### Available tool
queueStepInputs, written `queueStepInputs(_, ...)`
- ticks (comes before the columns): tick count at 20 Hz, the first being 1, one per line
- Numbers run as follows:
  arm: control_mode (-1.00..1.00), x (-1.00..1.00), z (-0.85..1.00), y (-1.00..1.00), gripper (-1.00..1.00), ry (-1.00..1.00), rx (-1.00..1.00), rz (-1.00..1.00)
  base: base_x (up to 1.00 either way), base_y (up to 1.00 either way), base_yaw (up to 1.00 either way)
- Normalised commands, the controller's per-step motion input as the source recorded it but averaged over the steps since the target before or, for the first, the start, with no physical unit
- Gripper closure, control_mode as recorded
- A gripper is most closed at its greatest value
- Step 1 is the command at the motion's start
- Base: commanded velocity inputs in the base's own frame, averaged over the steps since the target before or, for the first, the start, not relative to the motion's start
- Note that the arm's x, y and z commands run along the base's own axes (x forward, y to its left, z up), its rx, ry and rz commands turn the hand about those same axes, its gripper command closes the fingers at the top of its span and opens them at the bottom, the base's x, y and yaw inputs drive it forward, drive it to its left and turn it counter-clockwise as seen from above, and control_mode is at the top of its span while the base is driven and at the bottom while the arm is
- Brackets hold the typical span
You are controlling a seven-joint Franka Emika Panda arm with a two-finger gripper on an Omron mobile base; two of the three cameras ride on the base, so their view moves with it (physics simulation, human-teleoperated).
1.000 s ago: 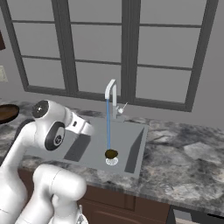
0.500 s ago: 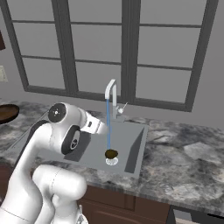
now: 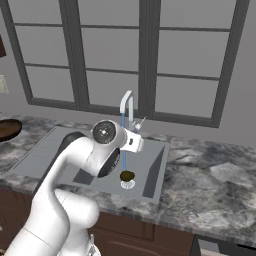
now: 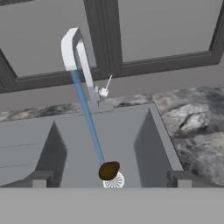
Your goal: Turn on the sink faucet. Then move the avocado from the counter to the sink. Turn off the sink. Move the vegetable from the sink to the pot next to the stove. Finally move the pot to the front right burner.
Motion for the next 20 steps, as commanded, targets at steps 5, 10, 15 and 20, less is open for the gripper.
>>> queueStepInputs(5, -1.00, 0.19, -0.01, -0.38, -1.00, 0.00, 0.12, 0.10, 0.00, 0.00, 0.00)
queueStepInputs(10, -1.00, 0.45, -0.06, -0.27, -1.00, -0.02, 0.08, 0.10, 0.00, 0.00, 0.00)
queueStepInputs(15, -1.00, 0.56, -0.12, -0.06, -1.00, -0.13, 0.00, 0.20, 0.00, 0.00, 0.00)
queueStepInputs(20, -1.00, 0.57, -0.19, -0.03, -1.00, -0.13, 0.00, 0.24, 0.00, 0.00, 0.00)
